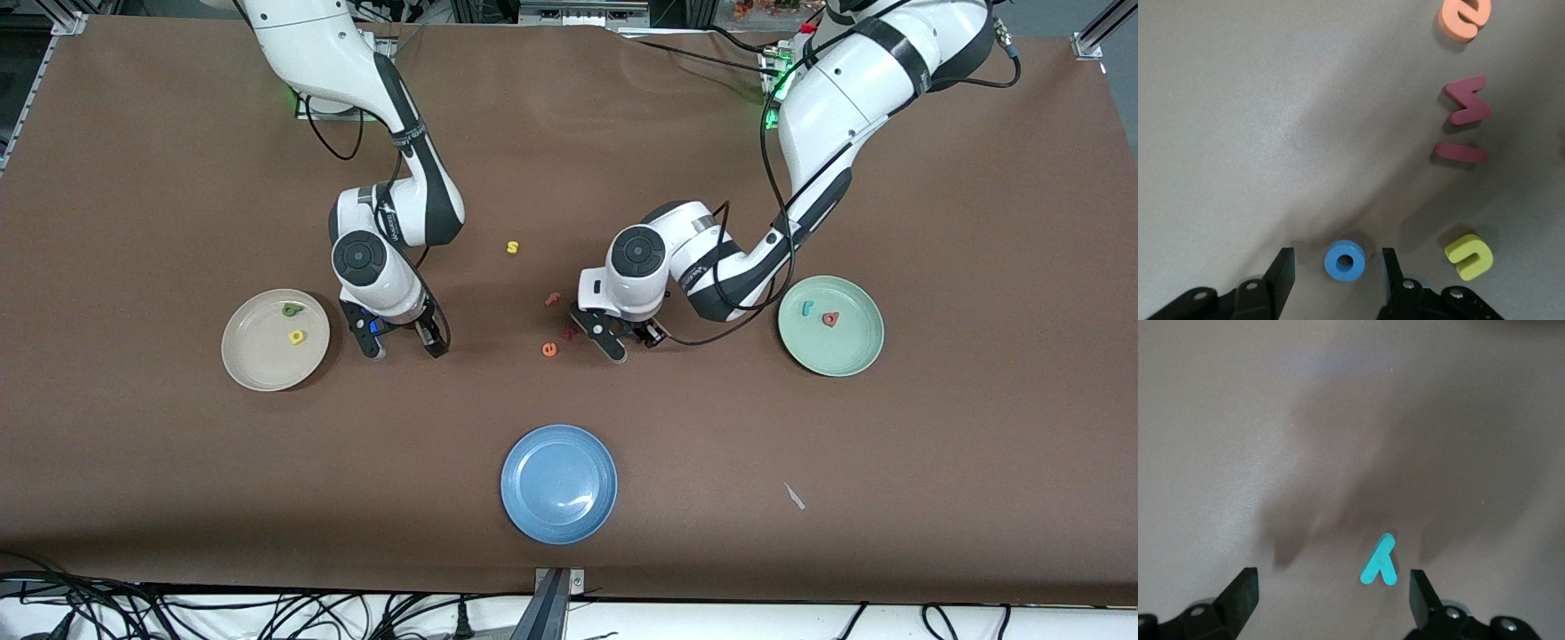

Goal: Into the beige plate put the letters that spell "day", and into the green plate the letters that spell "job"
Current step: 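Grasp the blue o with the left gripper while the right gripper grasps cyan t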

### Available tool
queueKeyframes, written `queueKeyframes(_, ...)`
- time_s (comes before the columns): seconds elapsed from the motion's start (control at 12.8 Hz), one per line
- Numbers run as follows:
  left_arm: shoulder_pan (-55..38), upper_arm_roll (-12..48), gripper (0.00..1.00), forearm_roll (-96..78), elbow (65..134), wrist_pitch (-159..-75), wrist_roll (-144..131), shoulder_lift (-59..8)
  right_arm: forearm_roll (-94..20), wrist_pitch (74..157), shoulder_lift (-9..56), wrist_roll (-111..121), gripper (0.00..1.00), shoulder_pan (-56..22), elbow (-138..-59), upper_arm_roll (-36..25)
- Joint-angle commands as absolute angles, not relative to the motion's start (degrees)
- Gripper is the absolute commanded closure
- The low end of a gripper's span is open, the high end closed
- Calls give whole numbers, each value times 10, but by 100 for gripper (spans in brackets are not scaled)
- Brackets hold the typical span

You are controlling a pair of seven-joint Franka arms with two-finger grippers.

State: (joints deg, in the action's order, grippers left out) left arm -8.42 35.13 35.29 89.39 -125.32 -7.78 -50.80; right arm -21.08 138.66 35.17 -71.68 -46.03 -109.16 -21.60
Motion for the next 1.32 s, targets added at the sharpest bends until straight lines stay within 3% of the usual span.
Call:
queueKeyframes(0.0, -90, 349, 41, 373, 889, -1261, -73, -516, -224, 1396, 352, -722, 0, -463, -1101, -214)
queueKeyframes(0.47, -89, 349, 42, 374, 902, -1261, -73, -515, -224, 1441, 321, -699, 0, -464, -1165, -214)
queueKeyframes(0.55, -89, 349, 51, 375, 902, -1261, -73, -515, -224, 1449, 316, -697, 0, -464, -1172, -214)
queueKeyframes(0.78, -87, 349, 91, 380, 902, -1260, -73, -514, -224, 1459, 301, -688, 1, -464, -1192, -212)
queueKeyframes(1.01, -82, 352, 90, 380, 903, -1252, -72, -502, -224, 1479, 301, -687, 17, -464, -1198, -199)
queueKeyframes(1.25, -76, 354, 89, 370, 902, -1216, -73, -477, -224, 1500, 301, -683, 22, -464, -1212, -197)
